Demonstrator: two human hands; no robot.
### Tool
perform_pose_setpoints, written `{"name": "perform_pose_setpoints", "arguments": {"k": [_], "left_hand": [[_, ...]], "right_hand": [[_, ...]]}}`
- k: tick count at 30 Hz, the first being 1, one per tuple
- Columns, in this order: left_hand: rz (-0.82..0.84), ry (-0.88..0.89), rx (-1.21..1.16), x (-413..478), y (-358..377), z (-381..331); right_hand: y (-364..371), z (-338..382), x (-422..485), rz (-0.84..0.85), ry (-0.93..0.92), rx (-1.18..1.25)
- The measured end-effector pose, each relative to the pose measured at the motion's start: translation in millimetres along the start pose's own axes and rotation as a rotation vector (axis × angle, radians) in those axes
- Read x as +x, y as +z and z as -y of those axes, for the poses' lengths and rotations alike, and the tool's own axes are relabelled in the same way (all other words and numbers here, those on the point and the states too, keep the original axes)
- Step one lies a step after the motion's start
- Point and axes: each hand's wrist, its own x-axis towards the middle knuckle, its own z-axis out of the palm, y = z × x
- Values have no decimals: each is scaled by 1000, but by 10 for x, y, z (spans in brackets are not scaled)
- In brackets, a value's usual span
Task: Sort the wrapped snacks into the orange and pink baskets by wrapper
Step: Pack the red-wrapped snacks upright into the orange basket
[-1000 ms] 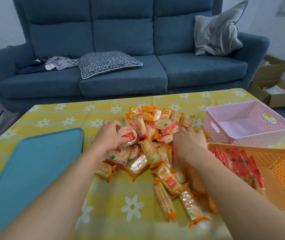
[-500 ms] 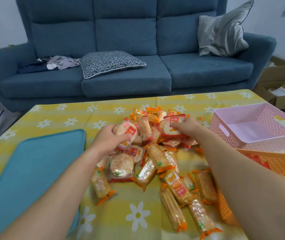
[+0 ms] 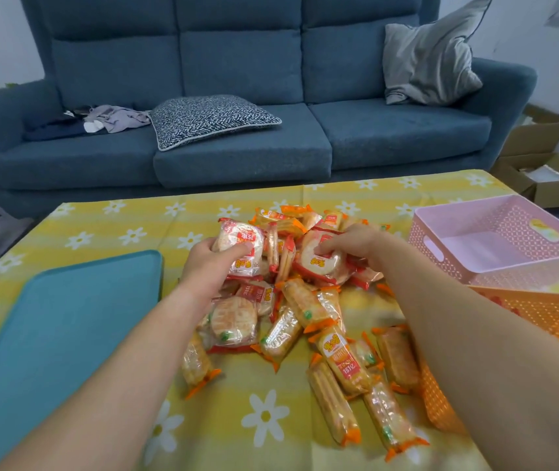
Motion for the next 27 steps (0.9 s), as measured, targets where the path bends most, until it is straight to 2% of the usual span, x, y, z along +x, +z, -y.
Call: {"name": "perform_pose_setpoints", "arguments": {"k": [5, 8, 12, 17, 19, 22, 25, 27], "left_hand": [[-36, 13, -159, -116, -9, -164], [0, 8, -194, -266, 93, -300], [83, 13, -227, -521, 423, -472], [220, -17, -208, -847, 1234, -610], [285, -11, -163, -1009, 1622, -617], [337, 40, -64, -1260, 2179, -575], [377, 123, 70, -1466, 2623, -485], [430, 178, 204, -1589, 2875, -426]], "right_hand": [[-120, -76, -178, 13, -83, 422], [-254, -184, -391, 33, -109, 682], [-458, -366, -810, -35, -116, 848], [-927, -742, -1445, -100, -128, 955], [-1133, -945, -1690, -252, -148, 908], [-1388, -1320, -2010, -508, -127, 641], [-1578, -1675, -2175, -644, -46, 415], [-1669, -1881, -2214, -654, 13, 234]]}}
